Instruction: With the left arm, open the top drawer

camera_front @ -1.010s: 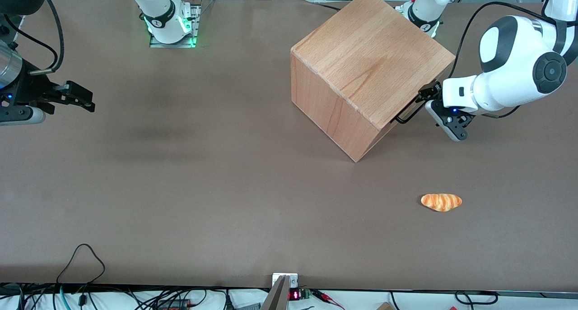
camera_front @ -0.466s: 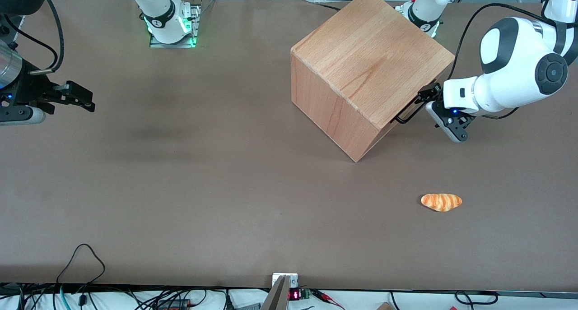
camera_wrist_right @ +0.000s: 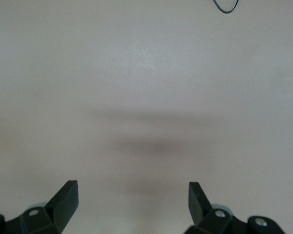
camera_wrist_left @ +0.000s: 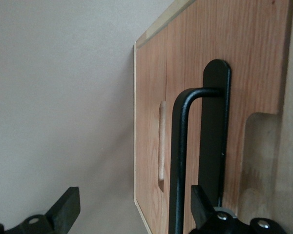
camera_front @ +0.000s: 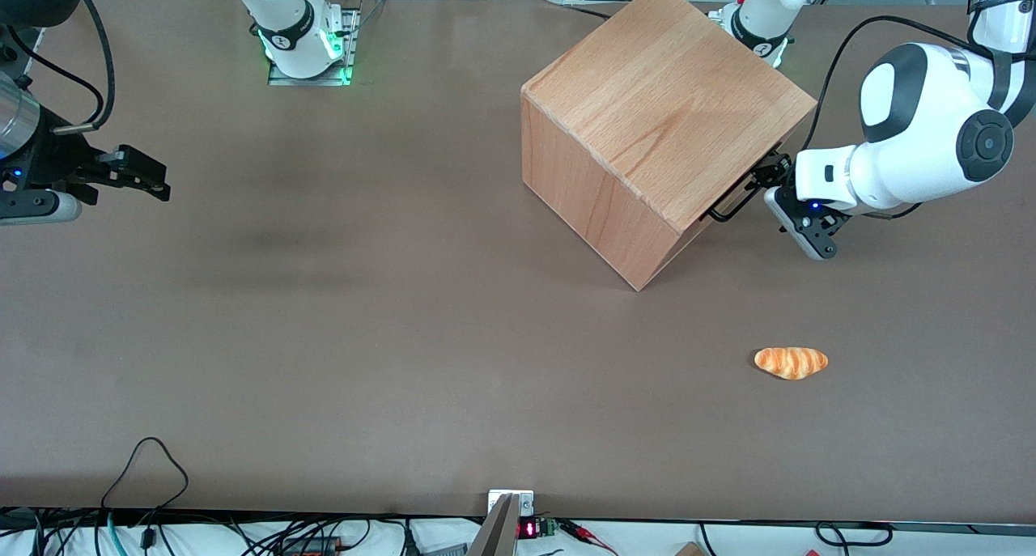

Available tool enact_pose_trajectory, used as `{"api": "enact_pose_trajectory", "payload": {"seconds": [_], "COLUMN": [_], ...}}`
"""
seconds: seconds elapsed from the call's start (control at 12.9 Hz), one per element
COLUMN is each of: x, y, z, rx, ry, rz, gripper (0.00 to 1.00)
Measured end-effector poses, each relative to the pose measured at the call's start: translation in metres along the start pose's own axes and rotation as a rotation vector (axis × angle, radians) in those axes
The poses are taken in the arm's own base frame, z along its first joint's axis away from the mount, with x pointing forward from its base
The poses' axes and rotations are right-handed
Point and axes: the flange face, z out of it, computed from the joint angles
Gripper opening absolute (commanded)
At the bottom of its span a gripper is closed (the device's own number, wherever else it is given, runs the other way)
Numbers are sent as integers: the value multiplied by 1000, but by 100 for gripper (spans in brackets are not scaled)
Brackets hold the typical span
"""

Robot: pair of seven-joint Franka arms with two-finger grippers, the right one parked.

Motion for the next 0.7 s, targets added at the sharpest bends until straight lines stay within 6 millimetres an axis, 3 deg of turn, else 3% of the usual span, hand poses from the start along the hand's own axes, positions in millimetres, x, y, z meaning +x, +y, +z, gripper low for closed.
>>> {"api": "enact_pose_trajectory", "payload": {"seconds": [0.7], "x": [2], "y": [-8], "z": [15], "rx": [-5], "ry": [-7], "rz": [-2], "gripper": [100]}}
